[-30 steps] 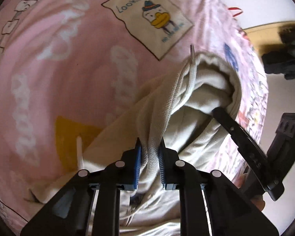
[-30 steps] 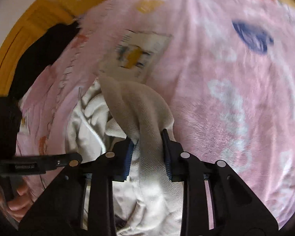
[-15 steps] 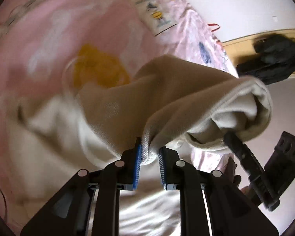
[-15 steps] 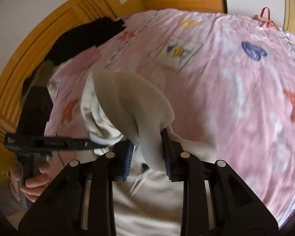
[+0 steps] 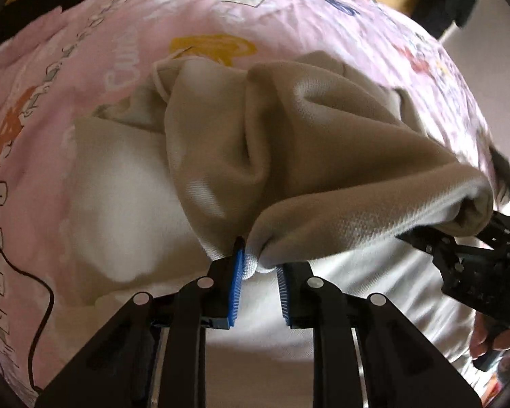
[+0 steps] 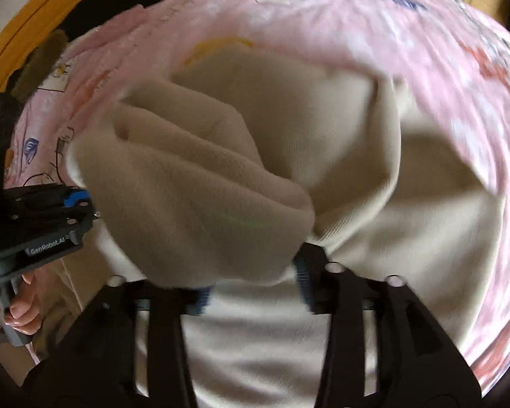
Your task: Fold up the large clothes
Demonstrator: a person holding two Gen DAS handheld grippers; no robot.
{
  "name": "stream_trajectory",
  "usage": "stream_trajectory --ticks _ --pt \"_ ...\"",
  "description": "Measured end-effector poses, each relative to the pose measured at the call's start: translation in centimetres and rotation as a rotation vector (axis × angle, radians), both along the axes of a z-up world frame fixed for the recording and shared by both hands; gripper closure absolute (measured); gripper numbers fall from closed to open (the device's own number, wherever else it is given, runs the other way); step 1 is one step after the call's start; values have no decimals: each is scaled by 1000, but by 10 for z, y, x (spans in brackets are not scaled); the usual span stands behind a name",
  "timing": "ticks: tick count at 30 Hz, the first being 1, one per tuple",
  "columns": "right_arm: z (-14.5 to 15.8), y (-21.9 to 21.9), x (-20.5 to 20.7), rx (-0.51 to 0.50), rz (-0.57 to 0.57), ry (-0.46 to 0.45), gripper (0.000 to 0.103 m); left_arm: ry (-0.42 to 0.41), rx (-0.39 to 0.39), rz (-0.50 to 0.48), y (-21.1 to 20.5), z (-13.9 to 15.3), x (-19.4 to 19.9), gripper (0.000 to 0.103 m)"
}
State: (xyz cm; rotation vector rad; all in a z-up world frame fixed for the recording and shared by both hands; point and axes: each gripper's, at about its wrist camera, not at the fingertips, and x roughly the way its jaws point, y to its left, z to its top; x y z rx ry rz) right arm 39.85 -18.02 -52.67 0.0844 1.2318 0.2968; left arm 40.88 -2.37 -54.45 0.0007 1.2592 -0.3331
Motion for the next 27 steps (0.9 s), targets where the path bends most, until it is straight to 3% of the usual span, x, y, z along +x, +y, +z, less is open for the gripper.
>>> stream_trajectory --ticks 2,8,10,13,17,20,23,25,26,27 --pt "1 -8 -15 5 -58 30 33 -7 17 -24 -3 -1 -5 82" --pt "40 -44 -47 160 -197 36 33 -49 14 -71 21 26 -41 70" --pt "58 -52 -41 253 -222 12 33 -83 29 -69 28 37 -47 61" --pt "80 -44 -13 329 -164 -23 33 -91 10 -28 42 46 -49 59" --pt "81 15 38 127 77 -12 33 -38 14 82 52 42 -44 58" --pt "56 58 64 -50 251 59 33 28 -26 151 56 34 -39 58" --pt "26 89 62 -245 381 104 33 68 -44 185 57 27 -33 58" --pt "9 92 62 -314 395 127 67 101 -49 199 55 19 -30 58" --pt "3 89 59 -316 378 134 79 110 -53 203 54 16 -29 58" --pt "3 87 57 -316 367 118 84 123 -62 212 53 12 -26 58"
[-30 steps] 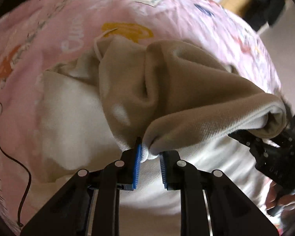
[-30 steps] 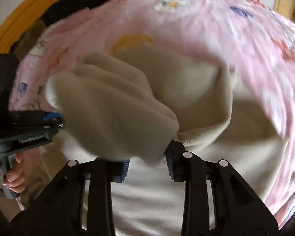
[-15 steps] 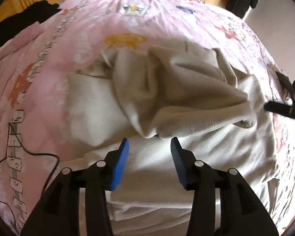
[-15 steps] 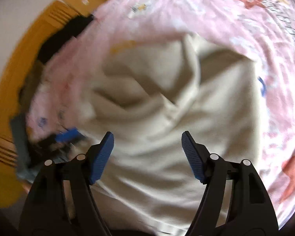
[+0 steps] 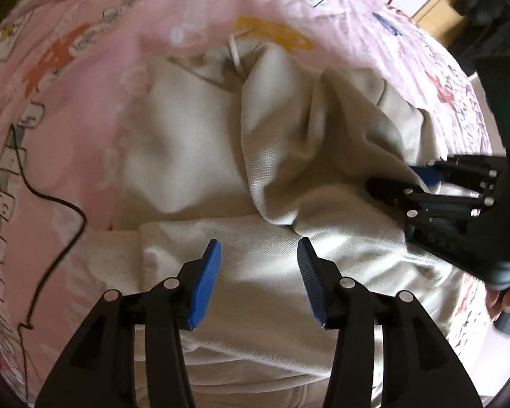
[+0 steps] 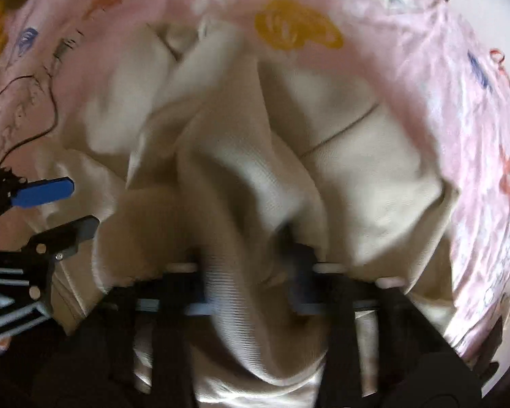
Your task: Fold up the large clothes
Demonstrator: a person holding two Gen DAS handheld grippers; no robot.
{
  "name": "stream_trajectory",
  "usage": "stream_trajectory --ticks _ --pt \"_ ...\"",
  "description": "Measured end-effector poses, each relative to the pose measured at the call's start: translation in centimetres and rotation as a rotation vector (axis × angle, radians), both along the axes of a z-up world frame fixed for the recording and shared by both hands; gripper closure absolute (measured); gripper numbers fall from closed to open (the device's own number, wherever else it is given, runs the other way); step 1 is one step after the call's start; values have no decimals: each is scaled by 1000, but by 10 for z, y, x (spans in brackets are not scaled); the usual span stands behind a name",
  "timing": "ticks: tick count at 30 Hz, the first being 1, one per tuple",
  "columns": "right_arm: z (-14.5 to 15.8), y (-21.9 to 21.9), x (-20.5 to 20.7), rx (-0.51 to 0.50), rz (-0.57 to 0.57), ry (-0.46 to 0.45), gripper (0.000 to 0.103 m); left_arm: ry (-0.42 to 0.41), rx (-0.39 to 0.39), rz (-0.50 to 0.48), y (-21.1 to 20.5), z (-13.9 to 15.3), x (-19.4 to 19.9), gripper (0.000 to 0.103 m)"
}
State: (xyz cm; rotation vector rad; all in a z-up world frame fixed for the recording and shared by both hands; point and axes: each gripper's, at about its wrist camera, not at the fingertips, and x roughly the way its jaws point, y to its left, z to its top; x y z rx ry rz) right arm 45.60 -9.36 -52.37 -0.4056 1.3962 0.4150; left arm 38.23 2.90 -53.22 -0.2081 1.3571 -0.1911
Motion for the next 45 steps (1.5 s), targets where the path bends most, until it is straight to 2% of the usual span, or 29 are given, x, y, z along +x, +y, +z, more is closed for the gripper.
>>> stream_trajectory --ticks 1,4,6,8,10,12,14,16,18,22,26,31,34,37,38,39,41,45 --pt "3 0 -2 -8 9 -31 88 7 -6 9 -1 -3 2 58" --pt "25 -4 -7 -1 3 -144 90 15 -50 46 -3 -1 13 58" --pt "42 -8 -7 -17 3 -230 91 -12 -134 82 -1 15 20 58" --pt "62 -12 -4 4 -7 -294 91 -61 -184 115 0 35 26 58" --pt "81 -15 3 50 -25 -336 91 -94 -178 126 -6 48 38 48" --pt "97 -16 4 59 -23 -390 91 -59 -151 109 -21 39 54 48" --pt "114 -12 7 70 -8 -436 91 -14 -156 102 -33 24 69 53" --pt "128 -9 9 59 19 -497 91 22 -142 85 -47 7 88 62" --pt "138 -6 11 68 42 -546 91 52 -168 113 -52 -10 107 62" --pt "126 -2 8 76 76 -569 91 52 -188 155 -58 -30 137 61" --pt "101 -2 -27 142 87 -577 91 64 -227 149 -52 -47 142 61" --pt "63 9 -87 177 132 -546 91 0 -139 25 -33 -41 115 67" --pt "36 18 -105 167 108 -526 90 -38 -41 -27 -15 -34 100 67" --pt "16 23 -109 156 49 -504 82 -53 43 -26 4 -25 88 67" --pt "11 24 -110 158 33 -488 69 -61 86 -16 12 -19 83 67" --pt "8 25 -111 163 17 -476 49 -69 107 -18 17 -14 80 67" --pt "12 25 -119 165 -20 -484 33 -92 148 -24 22 -2 76 67" --pt "36 5 -138 231 -141 -445 31 -131 135 -22 18 24 74 64"
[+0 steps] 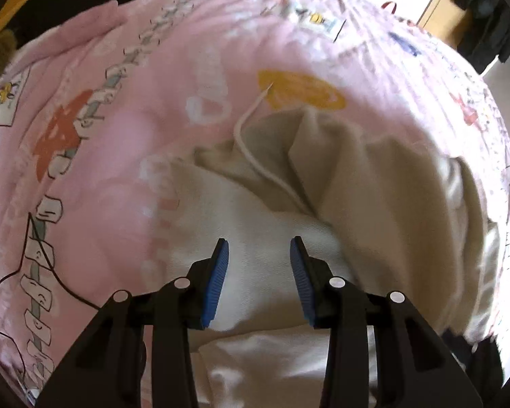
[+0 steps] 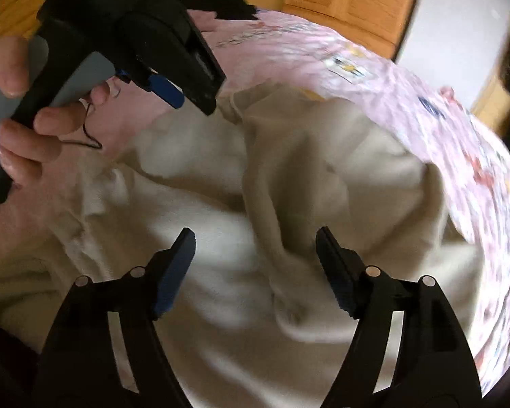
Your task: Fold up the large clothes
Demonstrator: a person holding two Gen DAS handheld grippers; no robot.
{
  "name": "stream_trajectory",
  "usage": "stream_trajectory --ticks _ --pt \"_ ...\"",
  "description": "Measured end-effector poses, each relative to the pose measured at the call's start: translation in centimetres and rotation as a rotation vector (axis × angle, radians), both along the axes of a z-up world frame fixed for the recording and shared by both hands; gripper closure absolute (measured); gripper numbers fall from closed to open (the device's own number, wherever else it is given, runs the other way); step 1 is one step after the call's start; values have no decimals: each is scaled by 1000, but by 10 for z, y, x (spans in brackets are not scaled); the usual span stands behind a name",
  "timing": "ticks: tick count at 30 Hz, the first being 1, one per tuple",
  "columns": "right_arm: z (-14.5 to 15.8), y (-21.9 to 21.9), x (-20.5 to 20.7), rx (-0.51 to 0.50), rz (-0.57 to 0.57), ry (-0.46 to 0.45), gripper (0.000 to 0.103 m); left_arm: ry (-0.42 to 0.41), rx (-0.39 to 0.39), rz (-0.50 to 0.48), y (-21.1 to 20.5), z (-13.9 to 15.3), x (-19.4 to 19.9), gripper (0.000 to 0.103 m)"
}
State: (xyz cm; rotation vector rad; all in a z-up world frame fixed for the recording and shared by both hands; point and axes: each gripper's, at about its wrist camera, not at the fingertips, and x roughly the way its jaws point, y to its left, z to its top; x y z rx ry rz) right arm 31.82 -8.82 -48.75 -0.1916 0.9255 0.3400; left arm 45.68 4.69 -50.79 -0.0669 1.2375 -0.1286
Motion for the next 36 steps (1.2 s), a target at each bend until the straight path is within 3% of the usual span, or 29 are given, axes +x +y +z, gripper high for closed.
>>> stream_trajectory --ticks 2,5,9,11,15,19,23,27,29,31,34,36 --pt "23 -31 -10 100 -127 17 30 -6 -22 -3 -7 9 2 59" --pt "37 -87 -8 219 -353 62 21 -15 -51 -23 -21 20 2 52" --pt "9 -146 18 403 -559 245 19 47 -98 -25 -46 10 9 52" --pt "-11 -158 35 475 -601 316 19 63 -92 -32 -59 7 5 52" --pt "-46 -152 58 534 -612 449 19 86 -67 -42 -77 -5 -6 52" --pt "-57 -144 66 561 -639 452 23 77 -43 -26 -81 -9 -11 52" --pt "-68 -145 68 556 -651 479 66 57 -10 -34 -85 -7 -18 52" --pt "-59 -154 67 629 -598 456 86 36 50 -56 -91 -5 -25 52" --pt "-46 -153 70 683 -553 424 87 20 72 -62 -93 -3 -29 52" --pt "-39 -153 75 817 -510 437 88 12 83 -62 -91 -1 -31 52" --pt "-28 -157 82 1183 -366 416 92 9 126 -39 -83 0 -33 48" --pt "-9 -159 86 1248 -259 317 92 -2 143 -24 -77 1 -34 43"
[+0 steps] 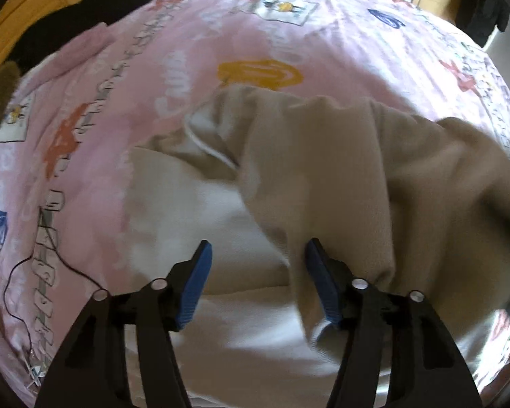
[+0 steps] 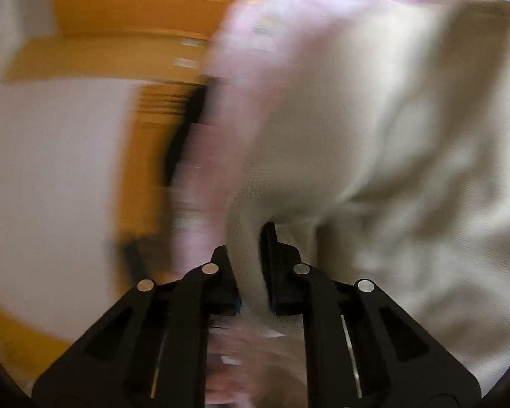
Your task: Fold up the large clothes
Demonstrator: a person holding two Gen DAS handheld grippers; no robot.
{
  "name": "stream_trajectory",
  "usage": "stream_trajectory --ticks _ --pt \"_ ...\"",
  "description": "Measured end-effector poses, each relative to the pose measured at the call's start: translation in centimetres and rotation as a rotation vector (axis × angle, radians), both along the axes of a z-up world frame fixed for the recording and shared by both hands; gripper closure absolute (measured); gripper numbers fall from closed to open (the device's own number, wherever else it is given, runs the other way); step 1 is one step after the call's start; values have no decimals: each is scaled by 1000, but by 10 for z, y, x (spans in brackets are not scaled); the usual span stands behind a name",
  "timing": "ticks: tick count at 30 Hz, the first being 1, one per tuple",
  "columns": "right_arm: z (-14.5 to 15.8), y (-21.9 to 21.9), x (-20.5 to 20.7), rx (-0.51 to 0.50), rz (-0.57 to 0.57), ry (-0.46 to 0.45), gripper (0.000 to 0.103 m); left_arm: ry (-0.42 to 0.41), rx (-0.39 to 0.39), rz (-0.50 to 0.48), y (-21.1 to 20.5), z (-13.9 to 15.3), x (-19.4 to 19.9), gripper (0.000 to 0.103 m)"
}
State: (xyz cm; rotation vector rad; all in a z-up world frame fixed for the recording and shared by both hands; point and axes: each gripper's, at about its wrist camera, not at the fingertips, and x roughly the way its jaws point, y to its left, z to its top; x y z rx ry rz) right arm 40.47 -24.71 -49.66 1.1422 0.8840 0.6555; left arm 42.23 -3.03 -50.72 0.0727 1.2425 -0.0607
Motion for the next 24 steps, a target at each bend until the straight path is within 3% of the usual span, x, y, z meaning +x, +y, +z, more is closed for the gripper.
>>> stream_trajectory --ticks 2,5,8,13,15,19,24 --pt "12 -3 -2 -71 8 -95 92 30 -55 18 5 -5 -1 40" --pt "2 -18 -13 -167 -12 -90 92 60 -87 34 5 -16 -4 40" --pt "-24 -38 -33 -315 -30 -7 92 84 -79 34 -1 -31 -11 40" --pt "-66 -63 -75 -467 -59 168 90 109 -54 30 -4 -48 -23 38" --pt "-70 -68 -88 -489 -83 193 90 113 -37 13 -4 -48 -28 38" --pt "-39 -59 -107 -630 -169 198 82 136 -29 -33 -3 -40 -40 38" --pt "19 -33 -126 -764 -274 70 79 64 -44 -41 9 1 -44 40"
